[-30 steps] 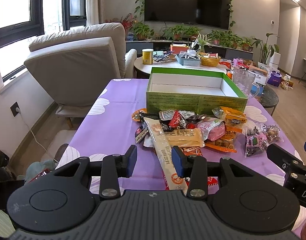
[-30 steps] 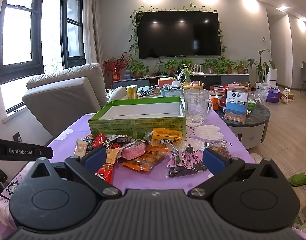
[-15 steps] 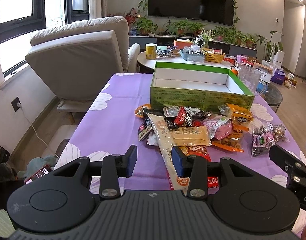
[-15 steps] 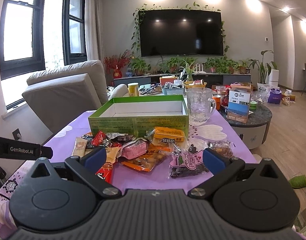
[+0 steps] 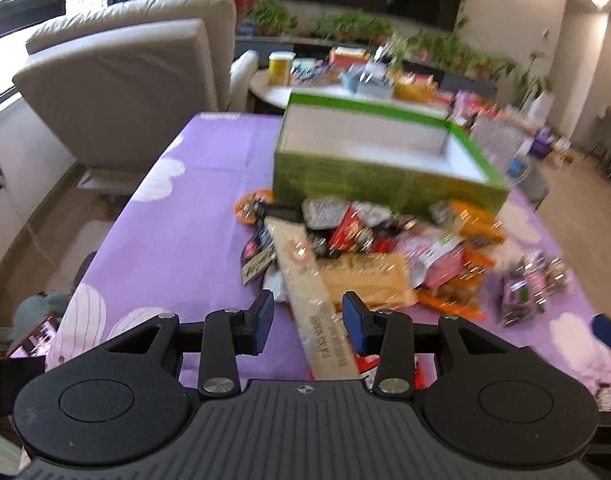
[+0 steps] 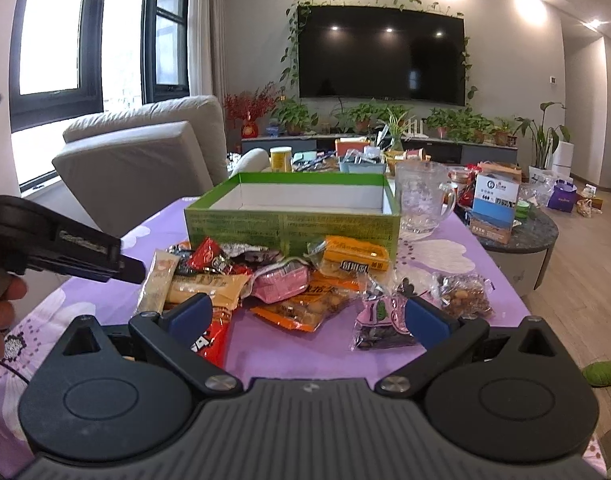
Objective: Organize snacks
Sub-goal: 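Grasp the cream stick pouch with left tool while right tool grasps red chip bag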
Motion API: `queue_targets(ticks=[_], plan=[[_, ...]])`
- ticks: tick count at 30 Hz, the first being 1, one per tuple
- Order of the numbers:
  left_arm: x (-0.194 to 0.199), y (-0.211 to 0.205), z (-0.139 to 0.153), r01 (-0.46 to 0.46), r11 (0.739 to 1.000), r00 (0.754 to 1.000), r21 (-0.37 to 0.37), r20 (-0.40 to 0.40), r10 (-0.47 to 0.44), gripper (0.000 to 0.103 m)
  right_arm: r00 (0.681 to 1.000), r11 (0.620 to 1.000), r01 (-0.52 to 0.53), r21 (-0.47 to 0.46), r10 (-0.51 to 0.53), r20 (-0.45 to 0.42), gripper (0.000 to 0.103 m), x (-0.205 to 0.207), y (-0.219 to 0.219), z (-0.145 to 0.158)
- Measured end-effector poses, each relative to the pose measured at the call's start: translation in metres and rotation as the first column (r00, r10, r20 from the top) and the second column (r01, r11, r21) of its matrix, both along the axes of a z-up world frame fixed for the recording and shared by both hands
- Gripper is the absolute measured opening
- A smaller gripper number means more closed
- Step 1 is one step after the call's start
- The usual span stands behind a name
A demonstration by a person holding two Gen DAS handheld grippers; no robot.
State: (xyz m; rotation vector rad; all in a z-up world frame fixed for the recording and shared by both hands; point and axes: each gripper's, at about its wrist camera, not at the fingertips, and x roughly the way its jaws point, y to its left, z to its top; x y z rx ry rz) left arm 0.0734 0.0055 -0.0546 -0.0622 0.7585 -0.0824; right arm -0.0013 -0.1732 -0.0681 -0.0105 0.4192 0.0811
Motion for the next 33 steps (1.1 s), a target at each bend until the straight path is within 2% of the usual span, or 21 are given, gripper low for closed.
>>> queue_targets(ticks=[2,6,9,10,15,18,26,30,33], plan=[[0.003,0.001,-0.007,-0.011,1.0,1.0,0.002,-0.017,0.011,0.036,1.0,1.0,-0.002,0.0,0.002,-0.011,0.085,0.002,0.001,-0.003],[0.011,0.007,-0.016,-0.017,0.998,0.998,-0.059,-0.06,0.013,0.036,1.0,1.0,-0.003,0.003,0.003,-0.022,0.085,0.006,0.0,-0.006],[0.015,0.004,-0.019,0.02,0.997,0.998,-0.073,-0.059,-0.024,0.035,0.999,1.0,-0.014,0.009,0.014,-0.036,0.085,0.009,0.003,-0.01],[0.015,0.002,-0.02,0.04,0.997,0.998,-0.066,-0.05,-0.043,0.029,0.999,1.0,-0.021,0.008,0.022,-0.041,0.085,0.01,0.004,-0.011],[0.004,0.005,-0.014,0.053,0.998,0.998,-0.046,0.042,-0.051,0.016,0.996,0.997,-0.07,-0.012,0.069,-0.054,0.085,0.01,0.013,-0.015],[-0.005,0.019,-0.002,0.058,0.997,0.994,-0.049,0.091,-0.053,0.015,0.994,0.996,-0.091,-0.02,0.089,-0.061,0.085,0.01,0.017,-0.015],[-0.019,0.047,0.007,0.01,0.999,0.994,-0.047,0.112,-0.004,0.013,0.974,0.982,-0.188,0.005,0.188,-0.13,0.085,0.031,0.055,-0.017],[-0.023,0.061,0.009,-0.002,0.998,0.992,-0.066,0.13,0.011,0.006,0.956,0.969,-0.243,-0.047,0.231,-0.182,0.085,0.042,0.079,-0.023],[-0.023,0.067,0.01,0.018,0.997,0.99,-0.081,0.138,-0.007,0.006,0.945,0.962,-0.26,-0.079,0.237,-0.224,0.085,0.051,0.091,-0.03]])
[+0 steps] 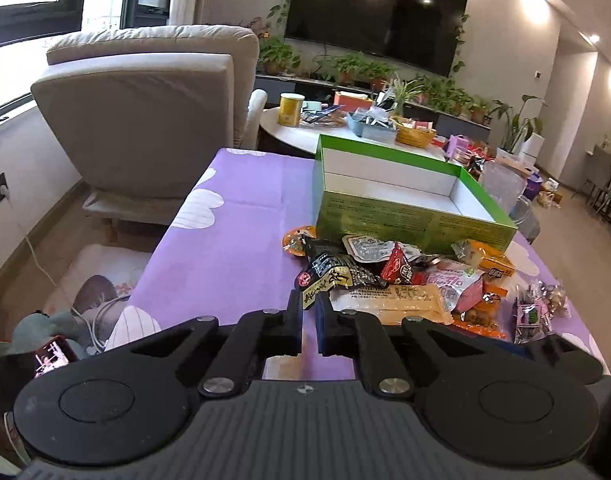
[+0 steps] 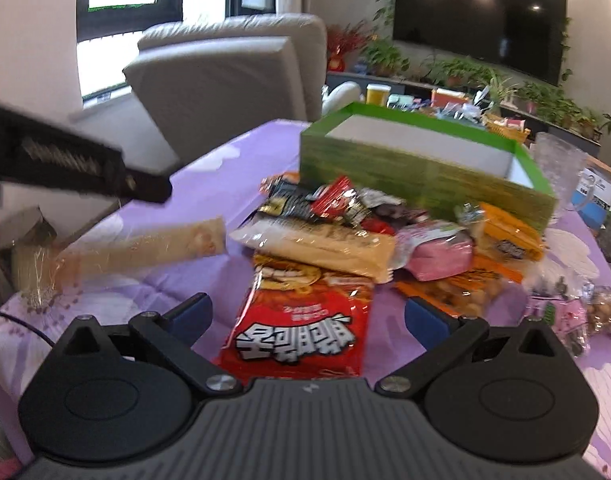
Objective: Organize snacks
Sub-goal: 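Grasp the cream stick pouch with left tool while right tool grasps red chip bag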
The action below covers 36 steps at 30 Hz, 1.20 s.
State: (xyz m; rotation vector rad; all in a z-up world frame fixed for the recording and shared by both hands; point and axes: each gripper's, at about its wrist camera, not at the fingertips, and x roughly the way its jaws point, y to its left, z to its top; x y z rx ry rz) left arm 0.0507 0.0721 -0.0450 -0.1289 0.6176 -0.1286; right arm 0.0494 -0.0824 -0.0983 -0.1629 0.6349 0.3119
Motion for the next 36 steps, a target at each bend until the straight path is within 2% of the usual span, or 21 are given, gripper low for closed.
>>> queue_targets(ticks=[5,7,11,13,15,21,27,30,33,34,35,36], plan=[[0.01,0.005,-0.016,0.026,1.0,0.996,-0.003,-0.089,-0.026,0.008,0.996,0.999,0.028,-0.036,-0.03,-0.078,0.085,0.011,0.004,-0.008],[0.014,0.01,-0.027,0.021,1.0,0.989,0.004,-0.147,-0.02,0.014,0.995,0.999,0.037,-0.038,-0.04,-0.092,0.085,0.012,0.003,-0.01],[0.012,0.018,-0.046,0.016,1.0,0.974,0.022,-0.225,-0.011,0.018,0.993,0.998,0.049,-0.045,-0.053,-0.104,0.085,0.015,0.004,-0.012],[0.006,0.019,-0.049,0.027,1.0,0.978,0.012,-0.21,-0.024,0.026,0.993,0.998,0.051,-0.045,-0.056,-0.106,0.085,0.016,0.005,-0.013],[0.003,0.015,-0.05,0.055,0.998,0.976,0.022,-0.213,-0.049,0.029,0.993,0.998,0.048,-0.044,-0.053,-0.108,0.085,0.018,0.007,-0.014],[0.003,0.013,-0.053,0.043,0.999,0.977,0.019,-0.208,-0.038,0.033,0.995,0.997,0.027,-0.071,-0.034,-0.091,0.085,0.018,0.015,-0.016],[0.003,0.019,-0.054,0.043,0.999,0.972,-0.007,-0.231,-0.043,0.037,0.993,0.999,0.026,-0.042,-0.031,-0.113,0.085,0.019,0.008,-0.017],[-0.001,0.011,-0.055,0.082,0.995,0.975,0.056,-0.213,-0.068,0.037,0.992,0.999,0.03,-0.027,-0.033,-0.12,0.085,0.018,0.0,-0.017],[-0.007,-0.004,-0.058,0.123,0.978,0.979,0.17,-0.183,-0.091,0.037,0.991,0.999,0.044,-0.018,-0.046,-0.128,0.085,0.02,-0.004,-0.015],[-0.01,-0.008,-0.059,0.134,0.97,0.981,0.203,-0.163,-0.102,0.029,0.99,0.998,0.053,-0.017,-0.054,-0.129,0.085,0.02,-0.005,-0.015],[-0.011,-0.008,-0.06,0.147,0.97,0.981,0.196,-0.155,-0.117,0.022,0.99,0.998,0.056,-0.013,-0.058,-0.131,0.085,0.02,-0.005,-0.015],[-0.012,-0.009,-0.059,0.147,0.973,0.981,0.18,-0.154,-0.12,0.022,0.99,0.998,0.058,-0.011,-0.058,-0.13,0.085,0.02,-0.005,-0.014]])
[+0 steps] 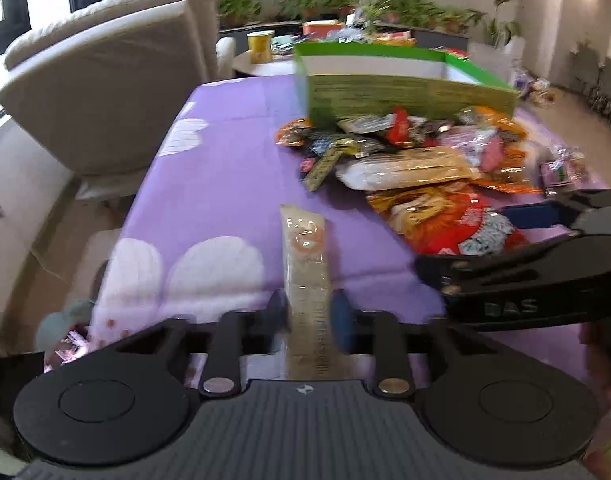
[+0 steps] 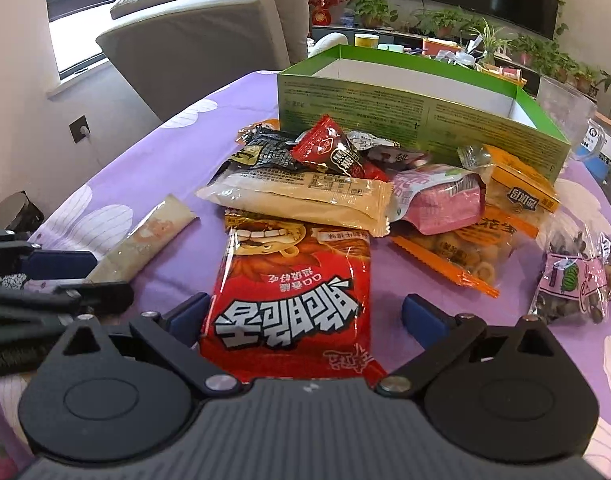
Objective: Organize snacks
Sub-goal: 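Grasp the cream stick pouch with left tool while right tool grasps red chip bag, then carry both snacks over the green box and release the red chip bag from right tool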
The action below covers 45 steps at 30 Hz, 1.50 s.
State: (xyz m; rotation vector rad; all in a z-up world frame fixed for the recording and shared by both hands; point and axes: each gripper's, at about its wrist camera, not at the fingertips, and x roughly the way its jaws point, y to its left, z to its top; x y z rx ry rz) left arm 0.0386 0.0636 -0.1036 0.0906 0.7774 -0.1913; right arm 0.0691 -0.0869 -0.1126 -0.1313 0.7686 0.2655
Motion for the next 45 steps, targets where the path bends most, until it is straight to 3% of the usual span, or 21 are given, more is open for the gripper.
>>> queue_targets(ticks=[3,7,13,17,22,30,39,45], plan=[[-0.004,0.003,0.009,0.01,0.999,0.999,-0.05,0.033,-0.008,0.02,0.999,0.999,-0.039,0.011,0.039,0.011,0.078,-0.004,0.001,0.005],[-0.009,0.008,0.037,0.015,0.997,0.991,-0.071,0.135,-0.006,0.02,0.999,0.998,-0.046,0.041,0.045,0.012,0.077,-0.008,-0.005,0.014],[0.007,0.008,0.058,0.008,0.993,0.986,-0.121,0.166,0.013,0.02,0.998,0.986,-0.05,0.158,0.046,0.033,0.077,-0.016,-0.029,0.043],[0.022,-0.003,0.064,0.01,0.989,0.988,-0.148,0.157,0.013,0.02,0.986,0.988,-0.057,0.145,0.033,0.163,0.077,-0.026,-0.041,0.065],[0.039,-0.02,0.075,0.042,0.988,0.981,-0.148,0.192,-0.013,0.02,0.939,0.989,-0.027,0.142,-0.024,0.342,0.077,-0.029,-0.058,0.082],[0.088,-0.048,0.102,0.114,0.973,0.955,-0.201,0.29,-0.052,0.021,0.896,0.984,0.049,0.17,-0.118,0.429,0.077,0.013,-0.079,0.091],[0.19,-0.079,0.097,0.083,0.978,0.957,-0.191,0.289,-0.025,0.021,0.893,0.976,0.128,0.174,-0.19,0.408,0.077,0.084,-0.102,0.083],[0.242,-0.083,0.077,0.032,0.982,0.97,-0.189,0.241,0.015,0.021,0.919,0.966,0.186,0.177,-0.235,0.318,0.077,0.127,-0.11,0.063]])
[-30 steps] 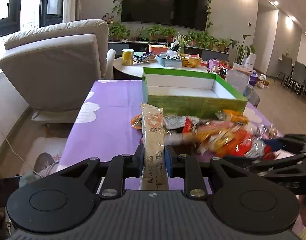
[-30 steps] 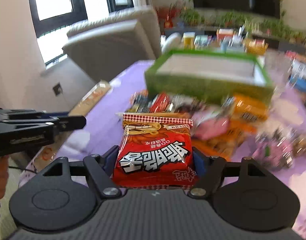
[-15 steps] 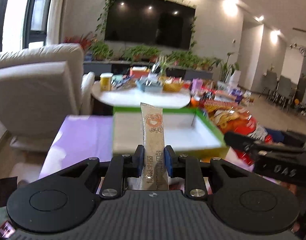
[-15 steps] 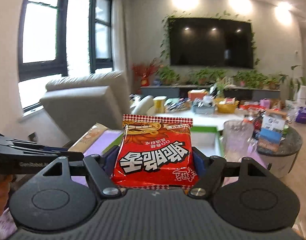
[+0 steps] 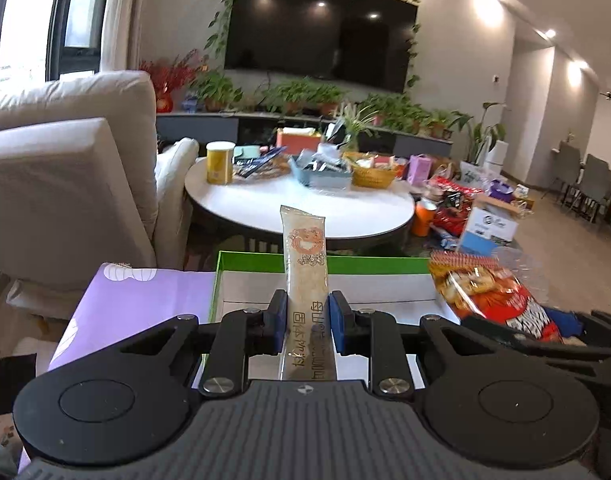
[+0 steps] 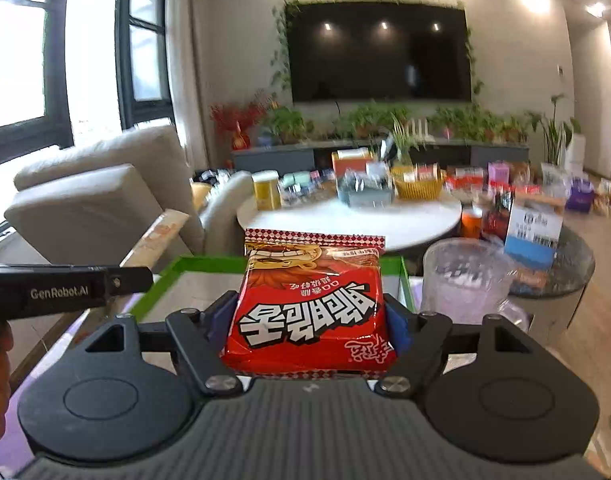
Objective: Organize snacks
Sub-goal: 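Carry both snacks over the green box and release the red chip bag from right tool, then lower the cream stick pouch into the box and open the left tool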
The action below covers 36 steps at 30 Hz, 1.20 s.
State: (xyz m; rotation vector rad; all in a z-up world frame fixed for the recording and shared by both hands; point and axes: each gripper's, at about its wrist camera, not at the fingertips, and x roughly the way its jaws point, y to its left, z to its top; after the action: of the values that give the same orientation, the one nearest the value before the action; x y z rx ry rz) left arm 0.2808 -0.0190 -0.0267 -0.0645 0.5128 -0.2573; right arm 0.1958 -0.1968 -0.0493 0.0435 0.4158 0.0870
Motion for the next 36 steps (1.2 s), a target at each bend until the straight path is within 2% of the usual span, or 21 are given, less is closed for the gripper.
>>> queue_targets(ticks=[8,11,15,18,21,26,29,32,36], plan=[[0.031,0.004,-0.029,-0.031,0.999,0.995,0.028,-0.092,0.034,0.022,0.992,1.0,0.022,-0.01,-0.023,-0.12,0.077,0.018,0.008,-0.019],[0.032,0.003,-0.04,-0.03,0.998,0.987,0.056,-0.155,0.039,0.023,0.985,1.0,0.026,-0.015,-0.028,-0.172,0.078,0.022,0.01,-0.023],[0.021,0.003,-0.045,-0.009,0.995,0.984,0.099,-0.174,0.026,0.024,0.97,0.999,0.033,-0.036,-0.041,-0.238,0.079,0.023,0.012,-0.03],[0.013,0.006,-0.044,0.011,0.993,0.983,0.117,-0.184,0.011,0.024,0.971,0.998,0.028,-0.056,-0.04,-0.236,0.084,0.01,0.015,-0.029],[-0.001,0.01,-0.04,0.014,0.992,0.983,0.121,-0.181,0.009,0.025,0.97,0.997,0.027,-0.068,-0.042,-0.238,0.084,0.002,0.015,-0.027],[-0.031,0.025,-0.031,0.014,0.996,0.985,0.092,-0.174,0.003,0.028,0.977,0.998,0.045,-0.044,-0.053,-0.209,0.085,-0.019,0.007,-0.015],[-0.056,0.039,-0.022,0.006,0.998,0.992,0.058,-0.129,0.002,0.029,0.981,0.998,0.043,-0.043,-0.051,-0.188,0.085,-0.033,0.003,-0.005],[-0.076,0.05,-0.013,0.002,0.999,0.988,0.034,-0.156,0.003,0.029,0.98,0.999,0.044,-0.025,-0.048,-0.194,0.085,-0.048,-0.002,0.001],[-0.102,0.07,-0.012,-0.016,1.0,0.988,0.017,-0.152,0.019,0.031,0.981,0.999,0.048,-0.015,-0.05,-0.188,0.085,-0.075,-0.005,0.004]])
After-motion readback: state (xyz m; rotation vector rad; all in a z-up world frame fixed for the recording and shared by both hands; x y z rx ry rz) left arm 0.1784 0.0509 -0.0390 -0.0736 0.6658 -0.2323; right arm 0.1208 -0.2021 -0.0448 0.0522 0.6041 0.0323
